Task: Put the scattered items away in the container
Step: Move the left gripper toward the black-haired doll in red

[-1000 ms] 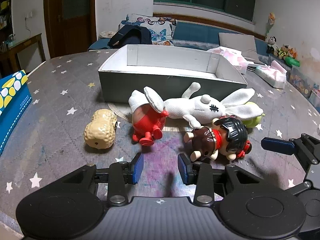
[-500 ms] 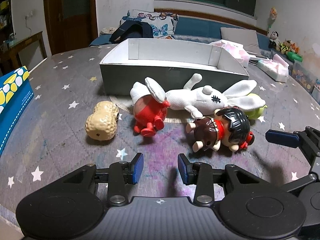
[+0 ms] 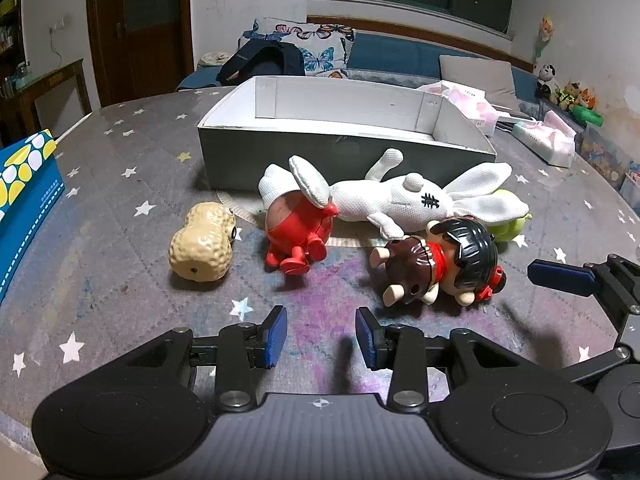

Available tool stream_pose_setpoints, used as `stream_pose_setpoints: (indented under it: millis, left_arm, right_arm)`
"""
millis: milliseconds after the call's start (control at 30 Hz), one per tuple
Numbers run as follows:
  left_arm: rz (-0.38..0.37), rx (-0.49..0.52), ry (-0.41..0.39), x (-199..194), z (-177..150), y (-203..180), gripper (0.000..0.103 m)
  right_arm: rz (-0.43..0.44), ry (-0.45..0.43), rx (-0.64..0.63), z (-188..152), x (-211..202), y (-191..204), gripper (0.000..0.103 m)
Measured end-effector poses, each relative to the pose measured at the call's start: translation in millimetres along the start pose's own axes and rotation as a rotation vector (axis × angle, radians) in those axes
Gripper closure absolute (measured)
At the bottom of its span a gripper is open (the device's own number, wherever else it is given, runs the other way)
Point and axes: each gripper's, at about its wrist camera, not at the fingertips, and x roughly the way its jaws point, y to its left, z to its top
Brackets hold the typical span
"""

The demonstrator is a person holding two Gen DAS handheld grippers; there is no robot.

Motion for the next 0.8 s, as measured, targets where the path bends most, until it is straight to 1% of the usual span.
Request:
stream_pose_setpoints:
  millis: [300, 567, 800]
  left_arm:
    - [-0.015, -0.001, 0.000, 1.3, 3.4, -1.0, 0.063]
    - [-0.074, -0.007, -0.017, -0.8, 14.1, -2.3, 0.063]
    - [-0.120, -0.011, 0.004, 6.2, 23.9, -6.6, 0.063]
  right_arm:
    - [0.004, 0.000, 0.001, 1.8, 0.7, -1.1, 0.000]
    - [0.006, 0.003, 0.010, 7.0, 6.2, -4.4, 0.001]
    - [0.011, 0.009, 0.013, 12.9, 13.7, -6.8, 0.005]
